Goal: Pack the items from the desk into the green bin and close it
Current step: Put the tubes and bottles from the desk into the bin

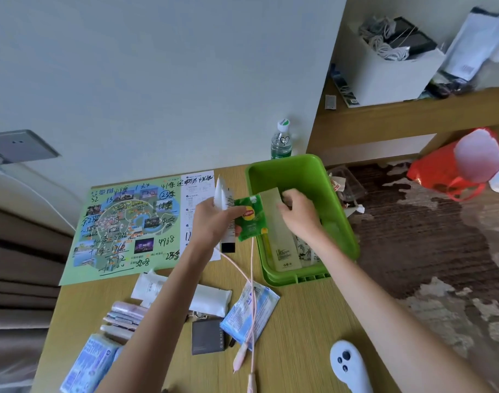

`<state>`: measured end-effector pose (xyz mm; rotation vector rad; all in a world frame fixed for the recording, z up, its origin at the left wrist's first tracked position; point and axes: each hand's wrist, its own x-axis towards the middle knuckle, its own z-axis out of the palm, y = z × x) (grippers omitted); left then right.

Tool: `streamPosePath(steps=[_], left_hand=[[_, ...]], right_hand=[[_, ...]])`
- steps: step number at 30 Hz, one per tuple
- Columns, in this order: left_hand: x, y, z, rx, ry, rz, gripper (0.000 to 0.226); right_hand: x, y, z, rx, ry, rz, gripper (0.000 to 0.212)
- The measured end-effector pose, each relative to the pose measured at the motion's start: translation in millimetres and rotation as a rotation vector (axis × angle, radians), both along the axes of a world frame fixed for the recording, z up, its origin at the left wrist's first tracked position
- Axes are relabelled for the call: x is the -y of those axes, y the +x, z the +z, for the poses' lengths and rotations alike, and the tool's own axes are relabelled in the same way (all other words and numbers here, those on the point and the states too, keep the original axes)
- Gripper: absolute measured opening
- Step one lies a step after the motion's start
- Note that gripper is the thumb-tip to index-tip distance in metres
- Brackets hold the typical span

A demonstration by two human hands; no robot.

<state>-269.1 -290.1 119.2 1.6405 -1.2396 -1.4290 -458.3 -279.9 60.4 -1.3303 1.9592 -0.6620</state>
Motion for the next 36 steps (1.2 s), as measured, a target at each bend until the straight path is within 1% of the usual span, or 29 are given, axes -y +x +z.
streamPosePath(steps=[1, 2, 3, 4, 6, 8, 10, 12, 13, 15, 16, 18, 20, 21, 23, 25, 27, 29, 31, 34, 36], left_hand=[[1.0, -3.7, -1.0, -0.004, -0.004, -0.007, 0.016], [2.2, -7.6, -2.0, -0.007, -0.009, -0.013, 0.014], [3.1, -11.5, -2.6, -0.008, -0.013, -0.02, 0.011], [3.7, -15.4, -2.8, -0.005, -0.015, -0.03, 0.01], [3.9, -22.6, -2.4, -0.006, -0.006, -0.062, 0.01], [2.6, -28.8, -2.2, -0.015, 0.005, -0.088, 0.01], [0.5, -33.2, -2.7, -0.006, -0.02, -0.093, 0.013], [-1.4, -35.3, -2.6, 0.049, -0.071, -0.098, 0.023], [-2.0, -36.0, -2.3, 0.073, -0.091, -0.101, 0.028], [-2.8, -38.5, -1.7, 0.114, -0.117, -0.112, 0.035], [-3.4, -41.2, -0.9, 0.136, -0.123, -0.126, 0.04], [-4.5, -49.3, -0.1, 0.16, -0.127, -0.164, 0.048], [-5.0, -59.8, -0.3, 0.235, -0.142, -0.234, 0.054], [-5.6, -65.4, -1.1, 0.296, -0.157, -0.303, 0.055], [-7.7, -78.4, -5.8, 0.393, -0.212, -0.487, 0.053], [-11.2, -91.3, -14.0, 0.551, -0.311, -0.716, 0.051], [-16.4, -100.4, -25.7, 0.72, -0.384, -0.935, 0.054], [-21.5, -105.6, -37.8, 0.794, -0.367, -1.089, 0.061], [-24.3, -107.6, -47.6, 0.835, -0.301, -1.184, 0.064], [-23.4, -106.8, -57.2, 0.841, -0.202, -1.217, 0.048], [-22.1, -104.9, -60.5, 0.836, -0.152, -1.228, 0.044]], right_hand=[[-2.3, -2.1, 9.9, 0.172, -0.057, -0.024, 0.031], [-4.7, -4.5, 18.6, 0.4, -0.066, -0.022, 0.028], [-8.3, -6.9, 26.3, 0.576, -0.056, -0.004, 0.024], [-12.7, -8.4, 33.5, 0.646, -0.054, 0.035, 0.018], [-19.4, -10.4, 41.0, 0.591, -0.069, 0.094, 0.009], [-22.4, -12.5, 39.6, 0.542, -0.089, 0.085, 0.015], [-24.0, -16.2, 33.3, 0.479, -0.143, -0.021, 0.019], [-25.0, -22.9, 25.2, 0.331, -0.16, -0.113, 0.024], [-26.5, -25.9, 21.1, 0.244, -0.116, -0.095, 0.027], [-33.7, -28.5, 13.3, 0.064, 0.019, 0.054, 0.031], [-37.5, -29.7, 10.8, -0.025, 0.033, 0.115, 0.031], [-42.8, -35.2, 13.8, -0.167, -0.081, 0.113, 0.026], [-46.6, -44.8, 21.6, -0.288, -0.237, 0.024, 0.02], [-48.5, -50.5, 24.4, -0.348, -0.289, -0.022, 0.019], [-54.3, -61.2, 24.5, -0.44, -0.314, -0.084, 0.024], [-61.9, -69.4, 19.4, -0.458, -0.295, -0.103, 0.031], [-70.1, -75.2, 11.6, -0.363, -0.271, -0.095, 0.037], [-76.8, -78.1, 4.2, -0.253, -0.263, -0.096, 0.044], [-81.0, -78.4, -1.4, -0.214, -0.294, -0.103, 0.047], [-82.9, -76.3, -5.9, -0.226, -0.327, -0.11, 0.047], [-83.2, -75.5, -8.1, -0.245, -0.333, -0.11, 0.047]])
